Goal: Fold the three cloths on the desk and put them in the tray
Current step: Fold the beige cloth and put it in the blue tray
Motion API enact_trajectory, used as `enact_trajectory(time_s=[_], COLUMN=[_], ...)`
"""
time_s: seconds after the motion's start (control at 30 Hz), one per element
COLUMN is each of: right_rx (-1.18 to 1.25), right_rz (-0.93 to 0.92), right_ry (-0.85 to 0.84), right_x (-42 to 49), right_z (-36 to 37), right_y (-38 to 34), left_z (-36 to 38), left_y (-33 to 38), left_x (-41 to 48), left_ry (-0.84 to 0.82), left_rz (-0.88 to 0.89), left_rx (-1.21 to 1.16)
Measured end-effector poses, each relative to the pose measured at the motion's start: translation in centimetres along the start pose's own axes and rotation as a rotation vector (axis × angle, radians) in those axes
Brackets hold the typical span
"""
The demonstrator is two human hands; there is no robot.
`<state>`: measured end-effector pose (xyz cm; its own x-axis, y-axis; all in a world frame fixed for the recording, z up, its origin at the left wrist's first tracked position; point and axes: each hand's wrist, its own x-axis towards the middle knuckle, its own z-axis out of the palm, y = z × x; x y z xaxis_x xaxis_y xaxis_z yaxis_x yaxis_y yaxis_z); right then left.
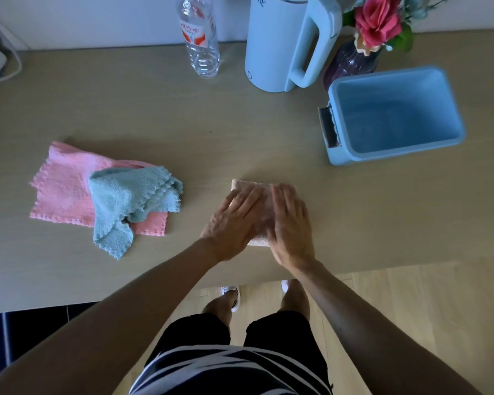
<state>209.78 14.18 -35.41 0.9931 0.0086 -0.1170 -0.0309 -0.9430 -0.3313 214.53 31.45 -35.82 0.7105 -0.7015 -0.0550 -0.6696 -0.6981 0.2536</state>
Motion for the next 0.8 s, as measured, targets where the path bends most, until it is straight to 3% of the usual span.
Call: enact_trajectory(time_s=[0.1, 0.43, 0.67, 0.8], right_rx=[-0.082, -0.126, 0.056, 0.115], right_rz=[0.054, 0.063, 0.265, 0.32], right_ry=[-0.166, -0.237, -0.002, 0.034], right_x=[-0.6, -0.4, -2.2, -3.5], right_z=[1.7, 0.9, -2.1, -3.2], right_y=[0.1, 0.6, 0.2, 0.1], left_z=[0.9, 0.3, -1.9, -2.7], left_y=[-0.5, -0.6, -0.4, 0.1], left_x=[-0.2, 0.3, 4.6, 5.8], left_ry=[-0.155, -0.254, -0.178, -0.184], left_rz=[-0.07, -0.172, -0.165, -0.192], left_rx=[0.062, 0.071, 0.073, 0.095])
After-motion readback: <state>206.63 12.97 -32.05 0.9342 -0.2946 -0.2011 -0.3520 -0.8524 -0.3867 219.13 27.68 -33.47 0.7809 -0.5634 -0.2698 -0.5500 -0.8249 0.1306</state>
